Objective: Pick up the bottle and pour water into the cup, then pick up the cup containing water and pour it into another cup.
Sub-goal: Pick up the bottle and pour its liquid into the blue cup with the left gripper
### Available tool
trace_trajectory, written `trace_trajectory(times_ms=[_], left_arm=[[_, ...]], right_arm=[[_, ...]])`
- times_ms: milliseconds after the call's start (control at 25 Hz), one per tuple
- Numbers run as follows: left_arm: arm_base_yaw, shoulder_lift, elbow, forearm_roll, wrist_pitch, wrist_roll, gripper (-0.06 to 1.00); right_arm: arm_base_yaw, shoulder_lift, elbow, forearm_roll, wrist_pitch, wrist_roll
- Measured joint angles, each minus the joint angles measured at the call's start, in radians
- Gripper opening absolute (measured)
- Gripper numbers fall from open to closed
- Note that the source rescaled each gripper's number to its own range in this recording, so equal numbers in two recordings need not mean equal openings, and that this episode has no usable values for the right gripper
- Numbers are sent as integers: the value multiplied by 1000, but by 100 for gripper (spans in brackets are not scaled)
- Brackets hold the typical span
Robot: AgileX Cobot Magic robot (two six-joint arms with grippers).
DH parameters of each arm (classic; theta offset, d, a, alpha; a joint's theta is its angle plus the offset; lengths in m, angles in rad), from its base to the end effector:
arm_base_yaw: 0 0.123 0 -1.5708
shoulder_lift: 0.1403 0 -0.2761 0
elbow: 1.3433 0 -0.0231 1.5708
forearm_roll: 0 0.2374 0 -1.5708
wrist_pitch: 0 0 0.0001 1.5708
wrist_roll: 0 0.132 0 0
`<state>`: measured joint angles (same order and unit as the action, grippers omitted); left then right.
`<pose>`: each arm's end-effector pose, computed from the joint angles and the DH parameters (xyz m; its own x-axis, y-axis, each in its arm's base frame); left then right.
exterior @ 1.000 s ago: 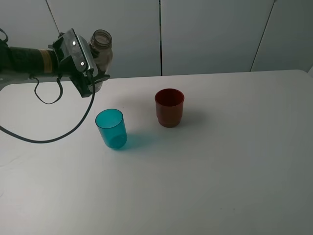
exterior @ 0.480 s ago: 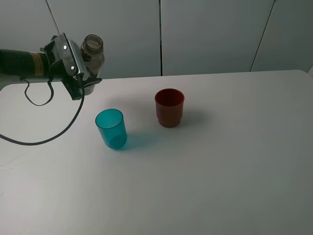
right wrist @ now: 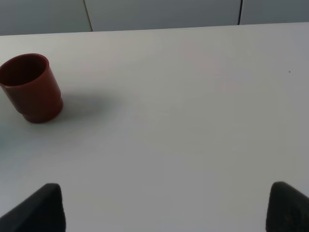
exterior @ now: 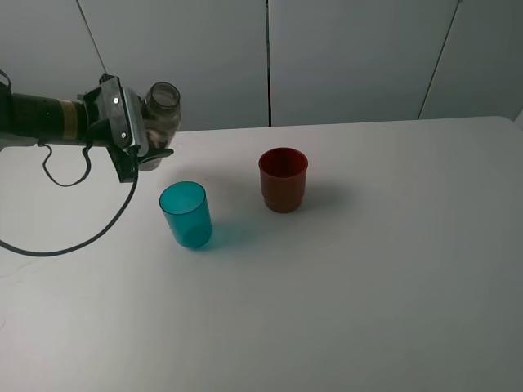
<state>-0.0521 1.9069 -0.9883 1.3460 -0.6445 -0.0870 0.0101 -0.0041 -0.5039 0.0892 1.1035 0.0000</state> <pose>0.3833 -0.0973 0.1424 0.2487 0.7450 -0.6189 0.7554 0.2508 0.6054 0.0250 0.0108 0.2488 -0.4881 0.0352 -0.8721 -0.0600 0.9955 0.0738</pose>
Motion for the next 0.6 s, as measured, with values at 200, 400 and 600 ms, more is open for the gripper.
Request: trace_trajectory(times_ms=[200, 400, 600], left_arm=[[0, 0, 0, 56, 18, 23, 0], [0, 0, 0, 101, 55, 57, 0], [-2, 0, 0, 103, 71, 131, 0]], right_arm=[[0, 0, 0, 0, 0, 0], [0, 0, 0, 0, 0, 0], [0, 0, 0, 0, 0, 0]])
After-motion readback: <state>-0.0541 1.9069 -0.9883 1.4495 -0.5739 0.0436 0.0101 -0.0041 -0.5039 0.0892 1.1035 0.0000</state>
